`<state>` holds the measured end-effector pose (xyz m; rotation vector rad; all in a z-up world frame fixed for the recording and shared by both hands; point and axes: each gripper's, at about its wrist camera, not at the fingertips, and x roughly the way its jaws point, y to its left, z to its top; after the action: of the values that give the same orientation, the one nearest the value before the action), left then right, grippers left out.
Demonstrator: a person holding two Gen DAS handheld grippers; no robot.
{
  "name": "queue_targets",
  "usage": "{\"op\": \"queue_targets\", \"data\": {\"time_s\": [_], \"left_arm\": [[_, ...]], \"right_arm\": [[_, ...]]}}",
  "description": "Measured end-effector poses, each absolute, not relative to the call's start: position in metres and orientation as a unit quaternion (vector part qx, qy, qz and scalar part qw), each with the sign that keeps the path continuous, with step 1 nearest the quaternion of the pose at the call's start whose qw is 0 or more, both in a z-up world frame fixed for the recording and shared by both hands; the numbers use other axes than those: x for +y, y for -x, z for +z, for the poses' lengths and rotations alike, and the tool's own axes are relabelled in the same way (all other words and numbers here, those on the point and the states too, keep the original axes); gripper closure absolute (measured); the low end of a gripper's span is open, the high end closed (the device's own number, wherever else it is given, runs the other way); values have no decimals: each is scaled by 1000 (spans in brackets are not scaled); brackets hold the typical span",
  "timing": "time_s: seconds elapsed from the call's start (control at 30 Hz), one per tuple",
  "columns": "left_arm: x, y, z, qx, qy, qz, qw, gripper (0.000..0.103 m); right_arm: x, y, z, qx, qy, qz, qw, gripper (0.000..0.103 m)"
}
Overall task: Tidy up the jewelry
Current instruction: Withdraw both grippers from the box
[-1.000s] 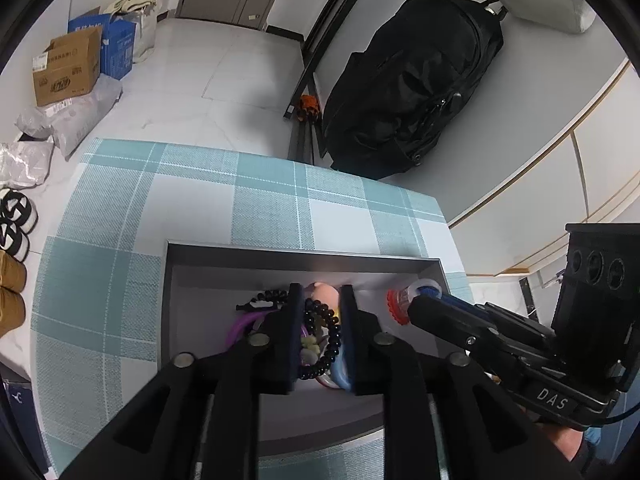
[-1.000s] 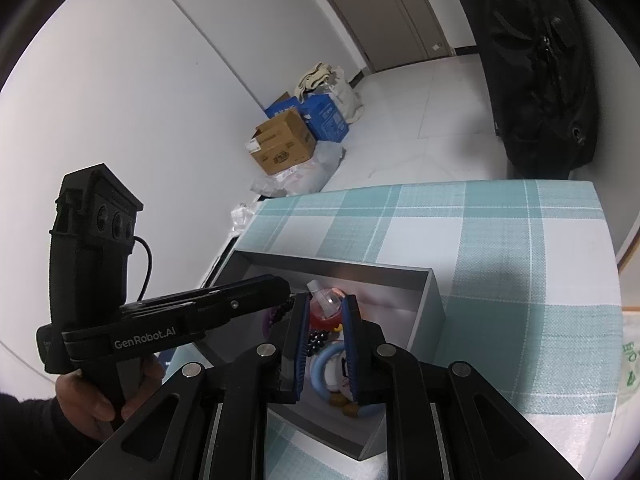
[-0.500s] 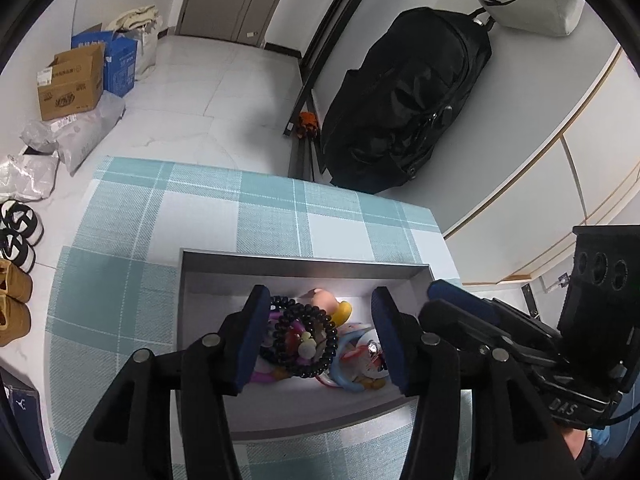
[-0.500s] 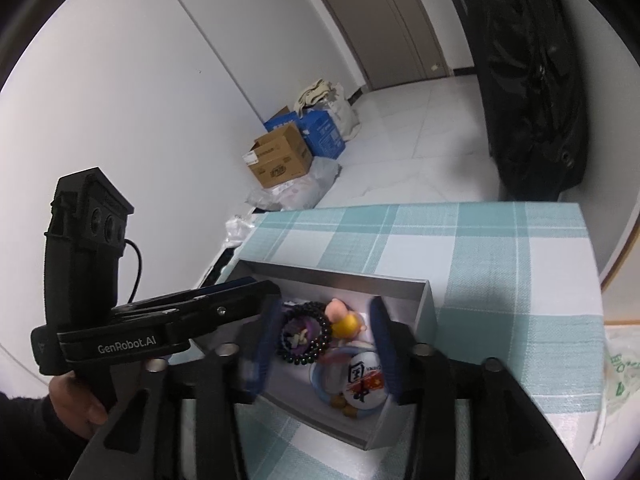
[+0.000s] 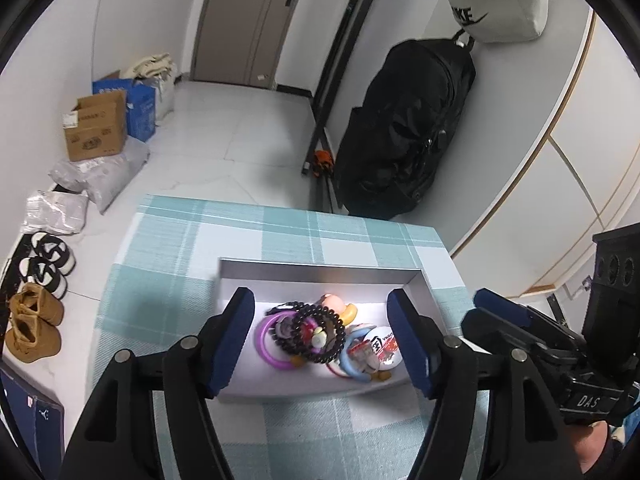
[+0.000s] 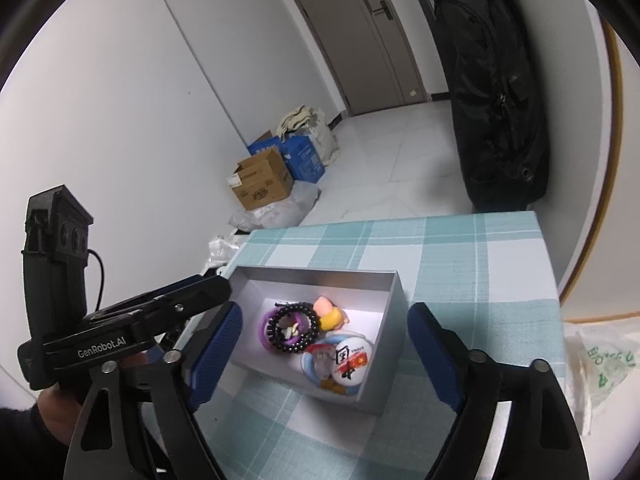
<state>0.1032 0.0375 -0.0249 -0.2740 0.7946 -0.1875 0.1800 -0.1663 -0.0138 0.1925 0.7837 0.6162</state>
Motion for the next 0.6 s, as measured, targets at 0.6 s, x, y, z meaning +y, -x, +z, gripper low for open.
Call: {"op": "queue_targets", "data": {"time_s": [0.6], "left_arm": [[45, -49, -14, 358, 115, -14, 926, 38]], "right_arm": [[-164, -106, 8, 306, -38, 288, 907, 0]]}}
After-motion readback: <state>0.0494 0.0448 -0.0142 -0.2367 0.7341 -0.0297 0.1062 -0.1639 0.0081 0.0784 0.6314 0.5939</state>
